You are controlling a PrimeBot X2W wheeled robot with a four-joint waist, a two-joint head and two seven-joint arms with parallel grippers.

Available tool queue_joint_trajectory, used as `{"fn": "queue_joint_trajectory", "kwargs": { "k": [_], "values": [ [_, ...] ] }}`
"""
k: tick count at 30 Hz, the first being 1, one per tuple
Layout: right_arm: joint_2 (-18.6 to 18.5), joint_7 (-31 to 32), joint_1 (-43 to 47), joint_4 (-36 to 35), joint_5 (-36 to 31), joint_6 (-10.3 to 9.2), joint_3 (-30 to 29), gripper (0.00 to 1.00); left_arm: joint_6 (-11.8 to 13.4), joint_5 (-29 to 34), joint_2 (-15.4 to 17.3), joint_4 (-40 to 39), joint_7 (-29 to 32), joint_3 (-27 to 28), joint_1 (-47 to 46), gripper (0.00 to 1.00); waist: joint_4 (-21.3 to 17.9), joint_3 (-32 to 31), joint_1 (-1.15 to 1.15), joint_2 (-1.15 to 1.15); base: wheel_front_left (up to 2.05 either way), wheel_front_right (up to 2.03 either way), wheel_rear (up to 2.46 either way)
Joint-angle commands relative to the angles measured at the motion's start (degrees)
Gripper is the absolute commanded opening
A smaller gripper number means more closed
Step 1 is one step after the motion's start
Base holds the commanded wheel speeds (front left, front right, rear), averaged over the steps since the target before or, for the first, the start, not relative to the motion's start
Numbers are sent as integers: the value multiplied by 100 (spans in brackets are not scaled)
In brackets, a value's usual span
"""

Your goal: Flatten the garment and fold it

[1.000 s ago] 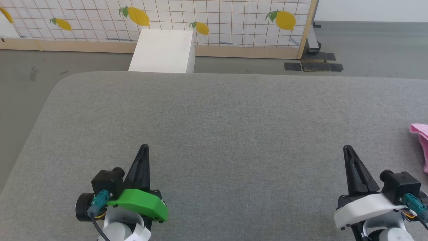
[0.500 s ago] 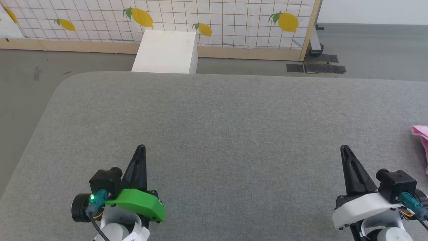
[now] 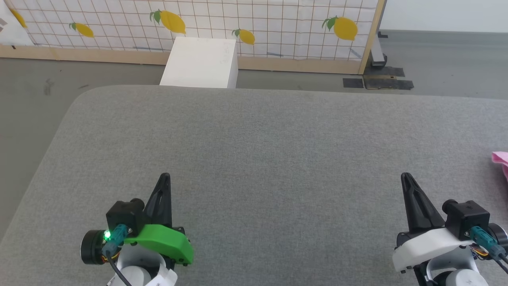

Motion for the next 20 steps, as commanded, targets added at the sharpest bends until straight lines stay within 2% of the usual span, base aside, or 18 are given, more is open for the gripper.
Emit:
{"fn": "queue_joint_trajectory", "kwargs": {
  "k": [1, 20],
  "values": [
    [12, 30, -27, -45, -54, -5, 15, 0, 40, 66, -9, -45, 37, 37, 110, 0, 6, -3, 0, 0, 0, 0, 0],
    [16, 189, -34, -105, -175, -6, 80, 0, 72, 323, -12, -211, 258, 157, 182, 0, 81, -40, 0, 0, 0, 0, 0]
  ]
}}
